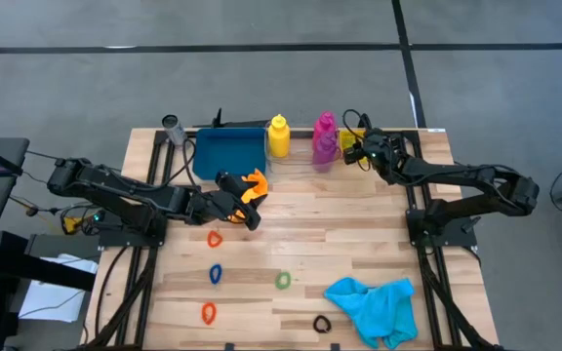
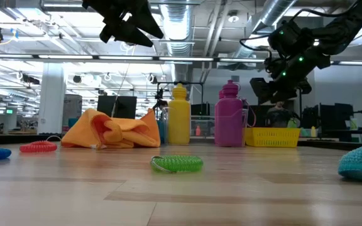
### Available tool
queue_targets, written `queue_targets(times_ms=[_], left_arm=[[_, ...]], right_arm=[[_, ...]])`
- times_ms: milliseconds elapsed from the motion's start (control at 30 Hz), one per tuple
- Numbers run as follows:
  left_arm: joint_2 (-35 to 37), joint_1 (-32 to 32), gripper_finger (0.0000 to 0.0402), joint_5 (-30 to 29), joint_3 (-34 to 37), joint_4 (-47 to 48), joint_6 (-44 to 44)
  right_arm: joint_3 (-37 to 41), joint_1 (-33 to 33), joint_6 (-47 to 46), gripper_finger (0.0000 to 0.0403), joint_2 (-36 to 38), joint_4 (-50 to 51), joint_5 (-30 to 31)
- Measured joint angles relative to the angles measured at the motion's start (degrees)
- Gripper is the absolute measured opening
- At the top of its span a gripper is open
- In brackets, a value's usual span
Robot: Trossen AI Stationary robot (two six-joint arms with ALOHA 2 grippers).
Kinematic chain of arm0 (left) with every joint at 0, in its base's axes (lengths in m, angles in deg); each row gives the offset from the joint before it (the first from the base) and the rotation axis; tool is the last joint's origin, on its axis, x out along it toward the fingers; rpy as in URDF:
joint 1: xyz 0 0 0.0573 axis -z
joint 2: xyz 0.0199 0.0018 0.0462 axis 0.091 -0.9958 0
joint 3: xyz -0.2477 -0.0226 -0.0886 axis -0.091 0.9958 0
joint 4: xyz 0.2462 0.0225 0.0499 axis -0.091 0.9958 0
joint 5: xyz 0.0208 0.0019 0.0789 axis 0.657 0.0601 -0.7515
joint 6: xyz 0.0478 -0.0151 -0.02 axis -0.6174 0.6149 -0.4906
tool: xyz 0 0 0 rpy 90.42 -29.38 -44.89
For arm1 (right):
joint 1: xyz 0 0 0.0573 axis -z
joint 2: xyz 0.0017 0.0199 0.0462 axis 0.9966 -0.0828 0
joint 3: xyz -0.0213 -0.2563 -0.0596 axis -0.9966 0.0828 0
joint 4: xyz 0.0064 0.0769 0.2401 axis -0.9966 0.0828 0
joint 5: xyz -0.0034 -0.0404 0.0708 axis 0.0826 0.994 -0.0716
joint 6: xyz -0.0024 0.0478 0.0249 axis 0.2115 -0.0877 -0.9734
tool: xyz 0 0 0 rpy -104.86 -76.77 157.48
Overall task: Pick & Place Sports Items
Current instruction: Put the green spring keychain into the yellow bin
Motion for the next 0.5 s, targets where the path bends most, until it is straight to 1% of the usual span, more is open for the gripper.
queue_targets(times_ms=[300, 367, 433, 500], left_arm=[[0.0, 0.0, 0.0209, -0.17, 0.0, -2.63, -3.21], [0.0, 0.0, 0.0209, -0.17, 0.0, -2.71, -3.36], [0.0, -0.01, 0.0209, -0.15, 0.0, -2.72, -3.46], [0.0, -0.01, 0.0209, -0.15, 0.0, -2.73, -3.47]], right_arm=[[0.0, -4.77, 4.79, 0.0201, 0.07, -6.55, 1.17], [0.0, -6.96, 6.42, 0.0201, 0.07, -8.7, 4.7], [0.0, -9.73, 8.79, 0.0201, 0.07, -10.95, 10.79], [0.0, -12.89, 11.99, 0.0201, 0.07, -13.08, 18.16]])
